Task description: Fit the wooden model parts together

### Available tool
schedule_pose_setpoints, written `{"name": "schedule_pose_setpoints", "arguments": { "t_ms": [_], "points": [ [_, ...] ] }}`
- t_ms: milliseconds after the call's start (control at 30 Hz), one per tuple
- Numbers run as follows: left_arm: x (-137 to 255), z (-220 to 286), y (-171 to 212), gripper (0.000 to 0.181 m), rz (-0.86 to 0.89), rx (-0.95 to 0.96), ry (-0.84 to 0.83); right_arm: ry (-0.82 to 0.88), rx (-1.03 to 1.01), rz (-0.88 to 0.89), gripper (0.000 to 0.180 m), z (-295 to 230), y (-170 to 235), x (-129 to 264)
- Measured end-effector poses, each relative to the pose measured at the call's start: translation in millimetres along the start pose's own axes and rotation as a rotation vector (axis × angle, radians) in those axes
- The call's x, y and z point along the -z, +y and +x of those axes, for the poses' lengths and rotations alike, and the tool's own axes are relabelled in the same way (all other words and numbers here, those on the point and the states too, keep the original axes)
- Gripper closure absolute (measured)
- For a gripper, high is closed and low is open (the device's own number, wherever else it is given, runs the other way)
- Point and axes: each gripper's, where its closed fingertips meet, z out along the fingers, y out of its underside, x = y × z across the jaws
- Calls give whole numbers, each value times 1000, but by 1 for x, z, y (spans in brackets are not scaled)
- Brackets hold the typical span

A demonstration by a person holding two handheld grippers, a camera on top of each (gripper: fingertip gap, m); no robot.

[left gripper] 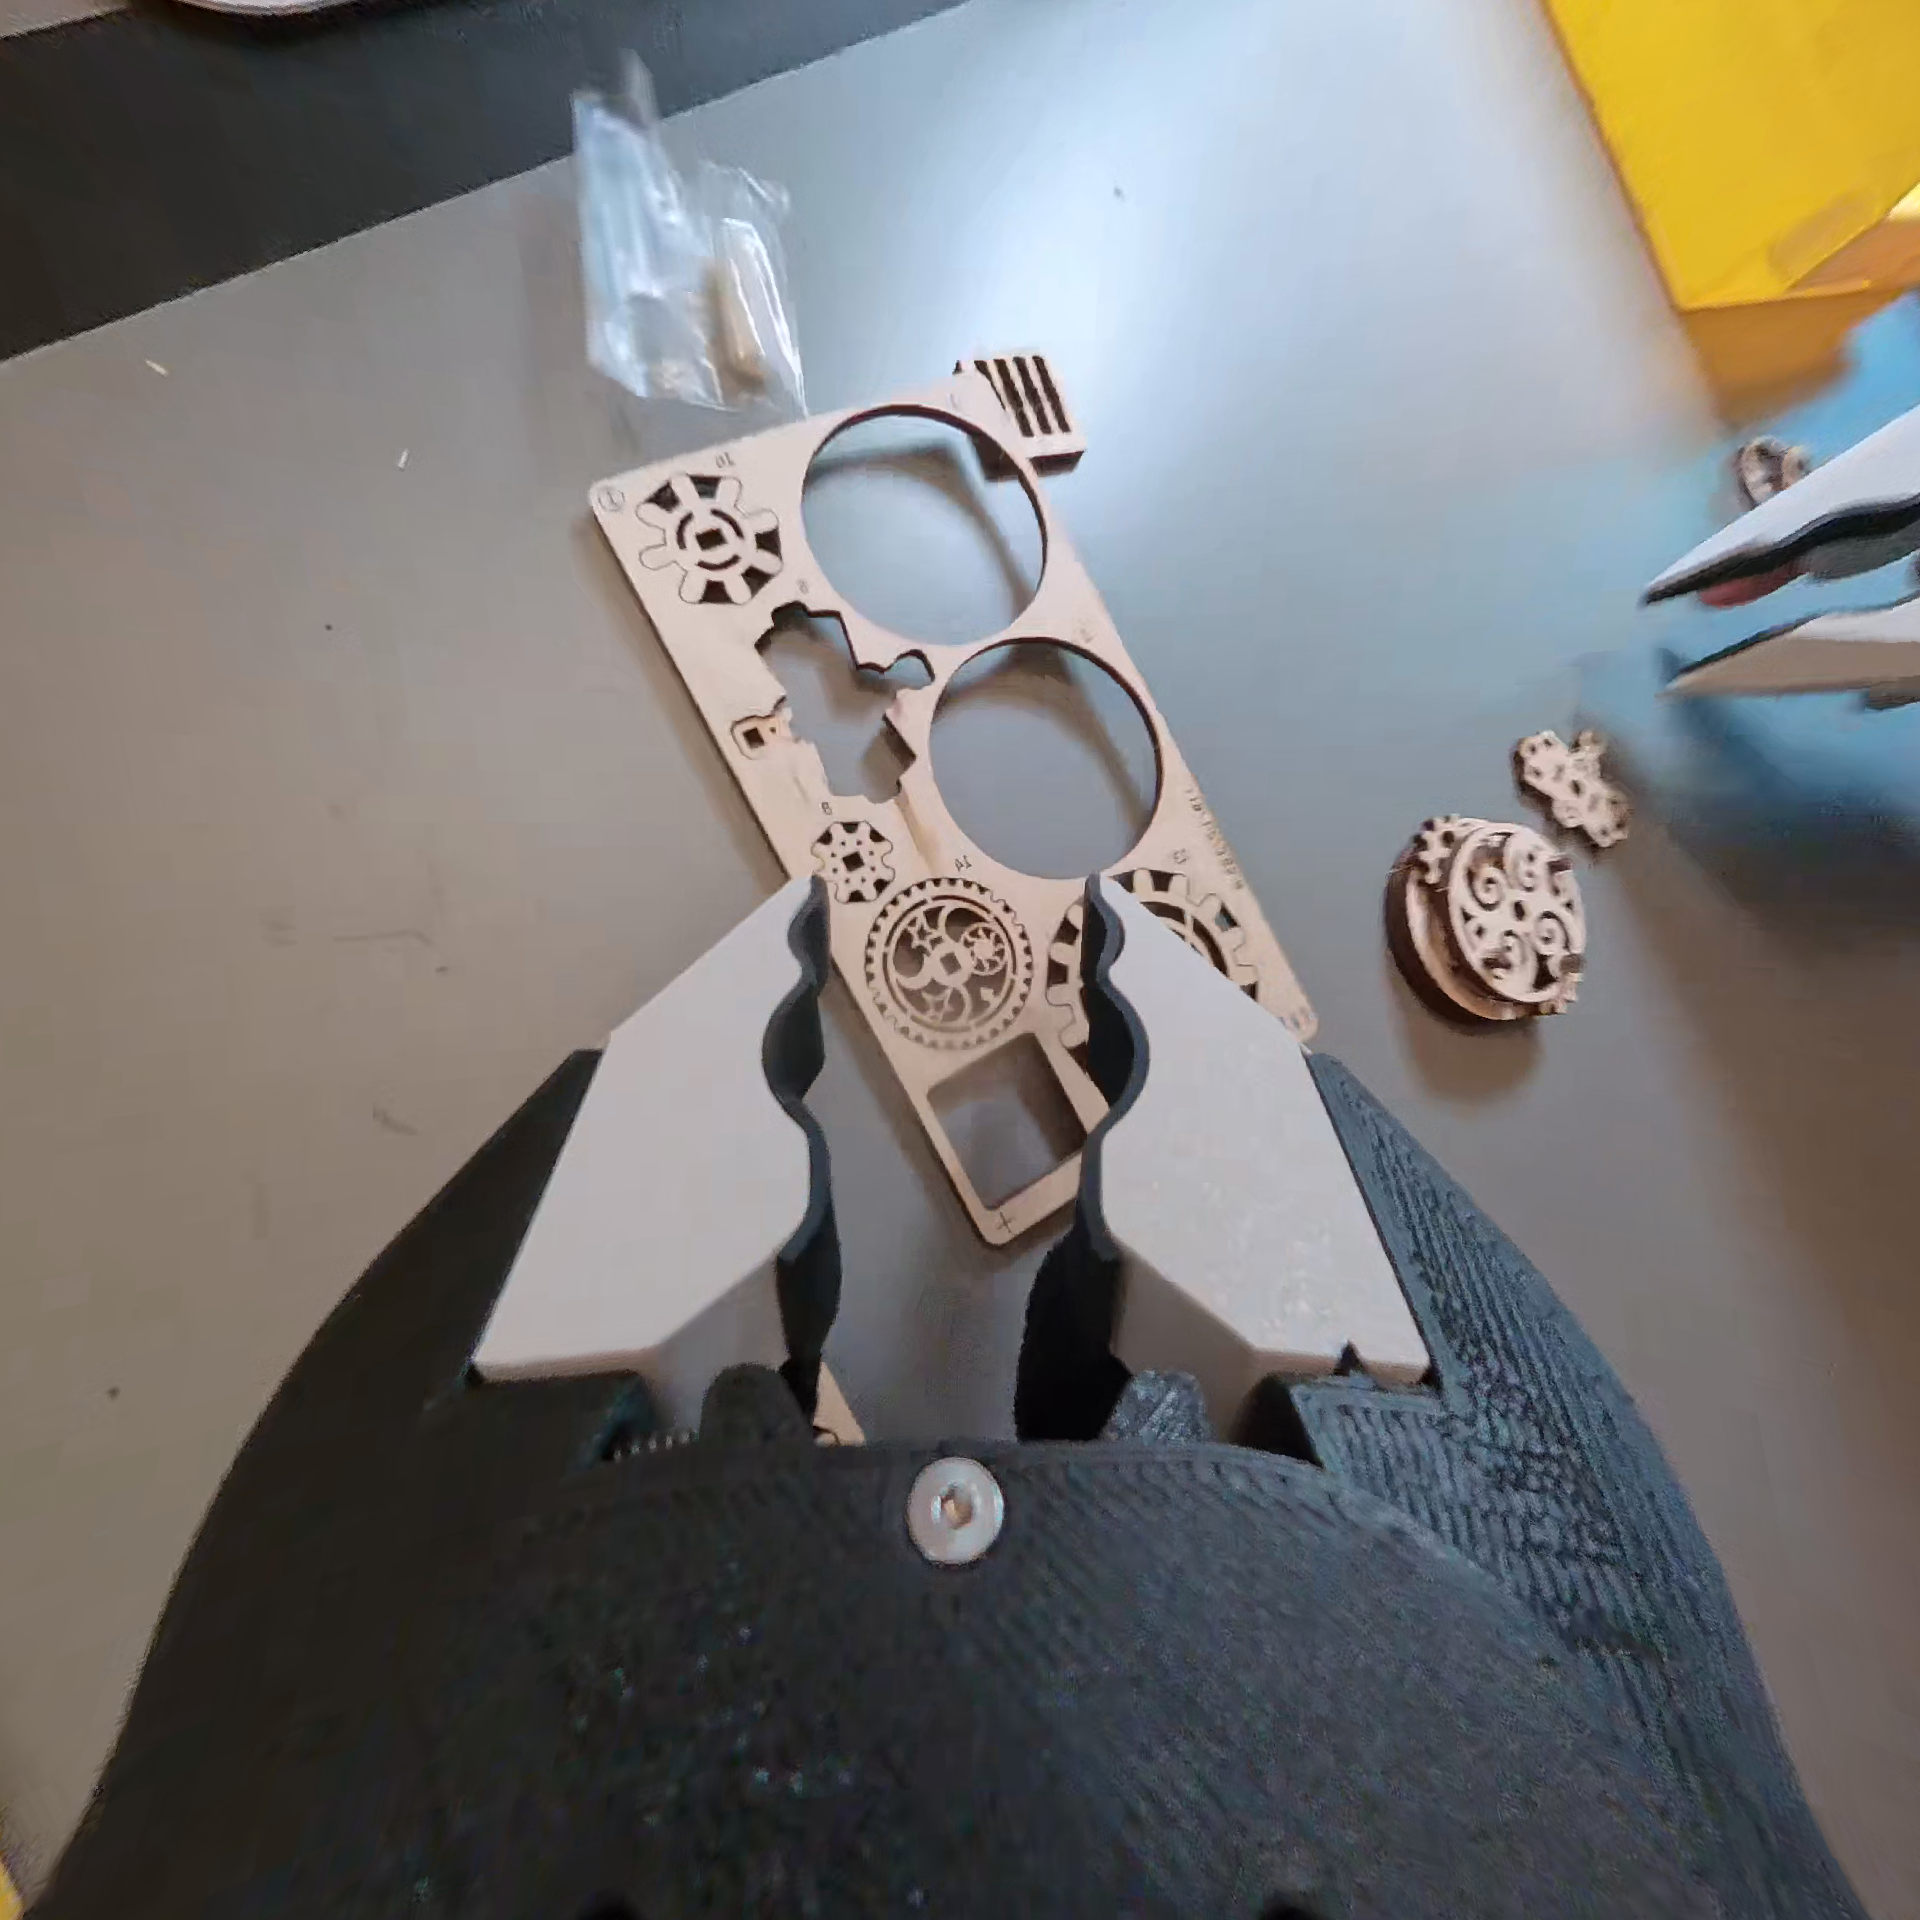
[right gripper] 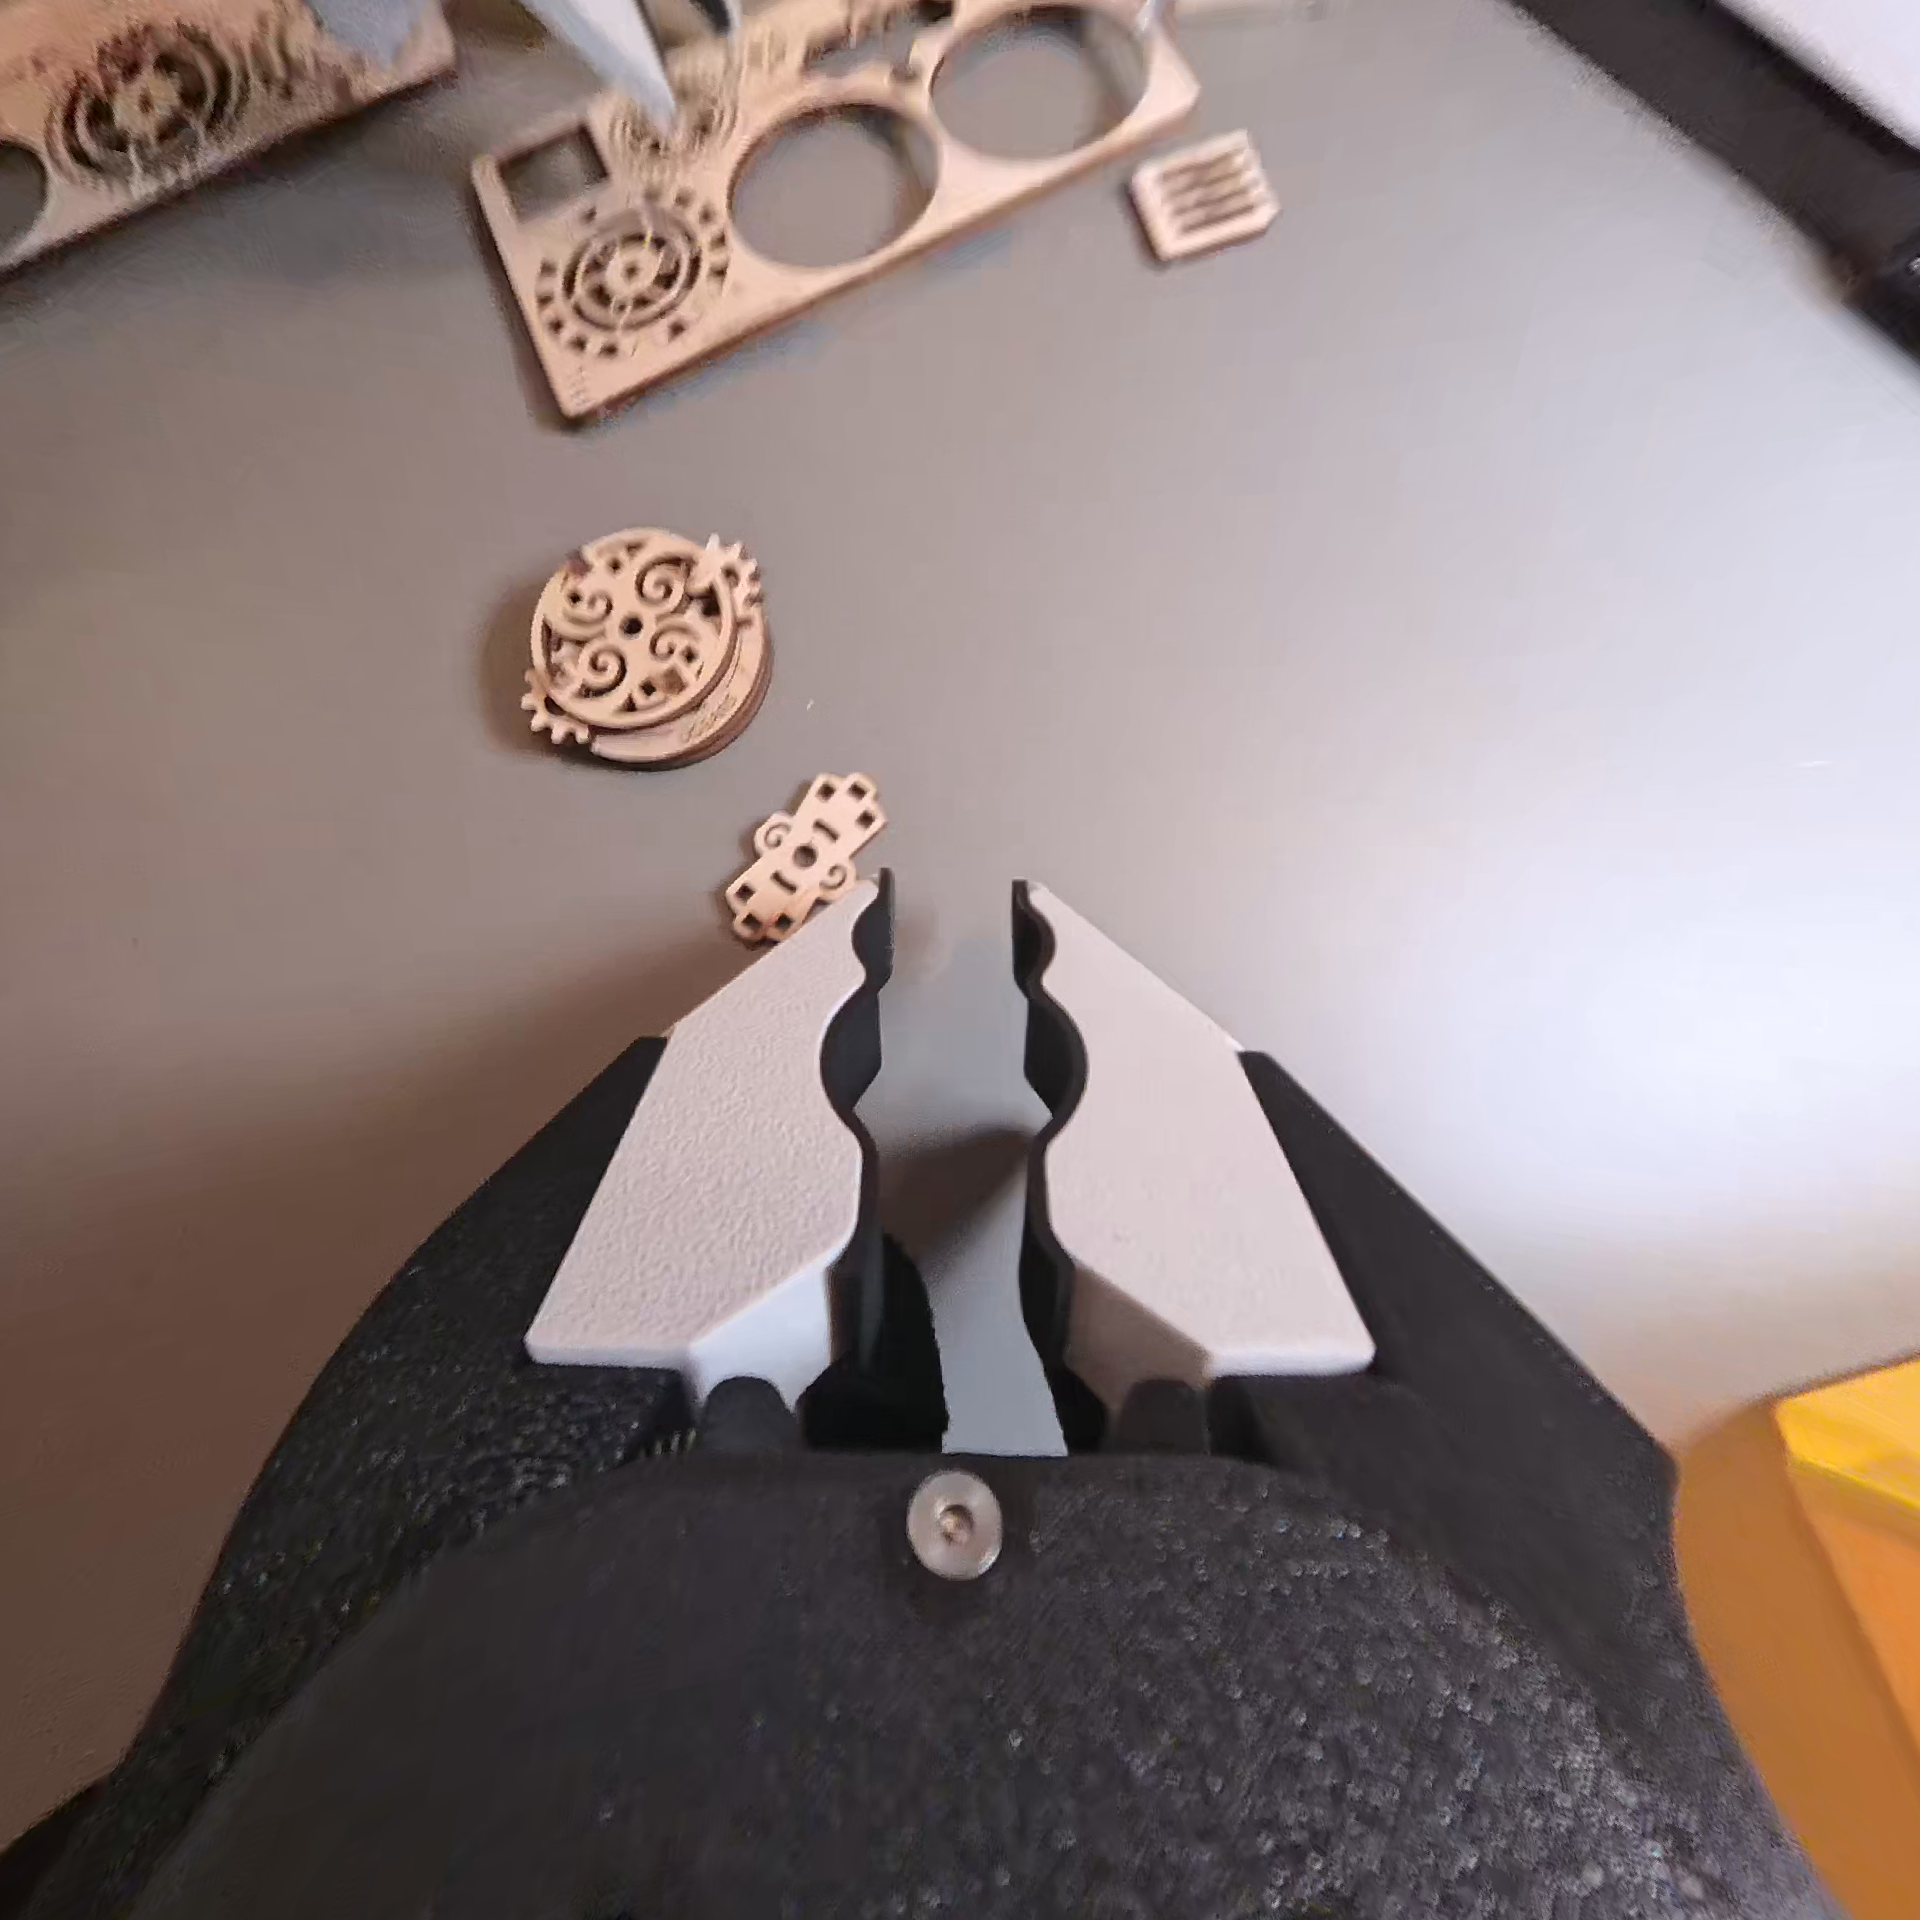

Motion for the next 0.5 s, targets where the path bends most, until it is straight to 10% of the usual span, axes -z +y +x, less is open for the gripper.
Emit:
{"name": "schedule_pose_setpoints", "arguments": {
  "t_ms": [500],
  "points": [
    [2,-13,15,142,-85,-128,-157,-47,-58,242,164,-9,-38,2]
  ]
}}
